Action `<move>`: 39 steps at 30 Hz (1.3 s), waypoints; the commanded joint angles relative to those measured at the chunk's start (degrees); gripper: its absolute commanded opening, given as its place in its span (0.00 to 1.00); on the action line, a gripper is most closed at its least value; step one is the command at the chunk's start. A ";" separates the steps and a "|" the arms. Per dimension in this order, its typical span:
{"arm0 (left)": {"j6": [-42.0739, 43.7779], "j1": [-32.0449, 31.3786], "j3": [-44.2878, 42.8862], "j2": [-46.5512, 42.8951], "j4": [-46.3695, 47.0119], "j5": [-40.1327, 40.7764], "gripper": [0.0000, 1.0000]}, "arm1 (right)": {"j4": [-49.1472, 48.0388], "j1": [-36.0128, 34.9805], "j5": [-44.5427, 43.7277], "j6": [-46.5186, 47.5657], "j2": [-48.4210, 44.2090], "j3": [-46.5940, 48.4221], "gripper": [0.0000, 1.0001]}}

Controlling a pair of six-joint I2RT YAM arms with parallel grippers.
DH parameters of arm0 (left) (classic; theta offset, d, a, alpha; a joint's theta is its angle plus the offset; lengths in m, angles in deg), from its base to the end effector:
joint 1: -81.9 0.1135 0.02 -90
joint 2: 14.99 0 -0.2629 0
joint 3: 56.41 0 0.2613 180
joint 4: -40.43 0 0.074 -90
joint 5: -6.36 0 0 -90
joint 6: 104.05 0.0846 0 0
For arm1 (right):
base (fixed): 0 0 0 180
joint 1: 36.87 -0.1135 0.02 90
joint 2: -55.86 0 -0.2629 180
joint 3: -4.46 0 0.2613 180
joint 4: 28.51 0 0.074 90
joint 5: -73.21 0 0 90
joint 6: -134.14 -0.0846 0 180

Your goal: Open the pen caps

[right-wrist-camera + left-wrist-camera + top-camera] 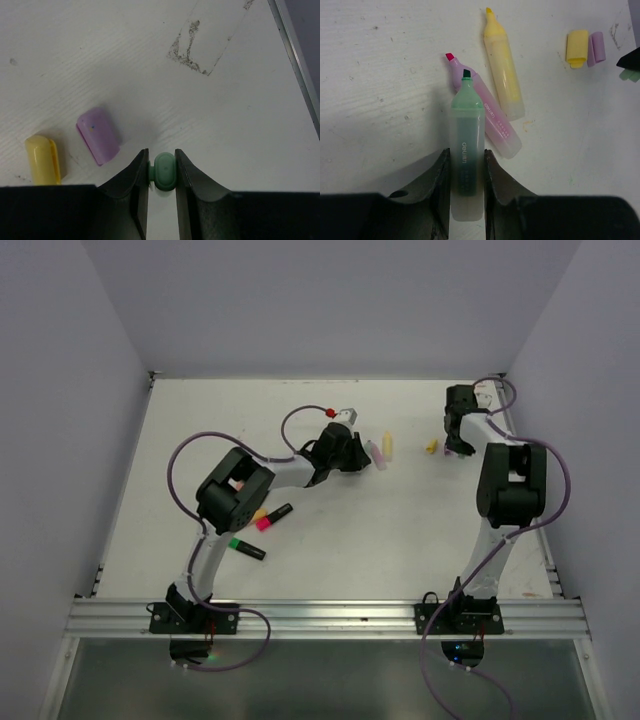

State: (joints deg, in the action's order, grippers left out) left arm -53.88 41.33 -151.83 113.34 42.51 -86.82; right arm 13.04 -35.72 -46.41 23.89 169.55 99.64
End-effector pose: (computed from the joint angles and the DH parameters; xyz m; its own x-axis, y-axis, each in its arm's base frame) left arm 0.4060 -0.3538 0.0965 -0.7381 -0.2100 -0.6412 0.2771 0.7721 -0.5718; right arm 0.4461 -0.0508 0.1434 -0.7214 0.3154 -0.6165 0.5476 0.8048 -0.2291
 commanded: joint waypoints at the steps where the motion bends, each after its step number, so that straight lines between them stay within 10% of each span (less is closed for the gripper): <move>1: -3.49 0.94 -1.96 1.39 -0.15 1.60 0.21 | -0.50 0.52 -2.02 0.39 2.67 3.08 0.00; 6: -3.59 1.29 -3.10 2.71 0.64 -0.24 0.39 | -1.20 0.52 -0.52 0.56 4.26 4.04 0.08; 30: 10.64 1.56 10.49 -16.51 8.56 2.89 0.57 | 0.98 -5.08 -0.25 1.61 -3.29 6.25 0.67; 33: 14.34 0.76 17.34 -26.09 8.20 9.83 0.73 | 2.40 -11.13 -5.51 2.06 -10.05 4.06 0.80; 34: 14.61 0.59 19.46 -31.16 8.81 10.64 1.00 | 2.40 -12.73 -6.31 2.23 -11.89 3.18 0.89; 39: 9.18 0.94 32.47 -43.24 10.93 12.59 1.00 | 0.65 -15.39 4.73 -3.99 -24.19 -6.22 0.99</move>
State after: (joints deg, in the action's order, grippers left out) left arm -43.08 42.14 -125.26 74.41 51.10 -78.64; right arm 13.52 -52.57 -46.06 24.45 152.35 97.79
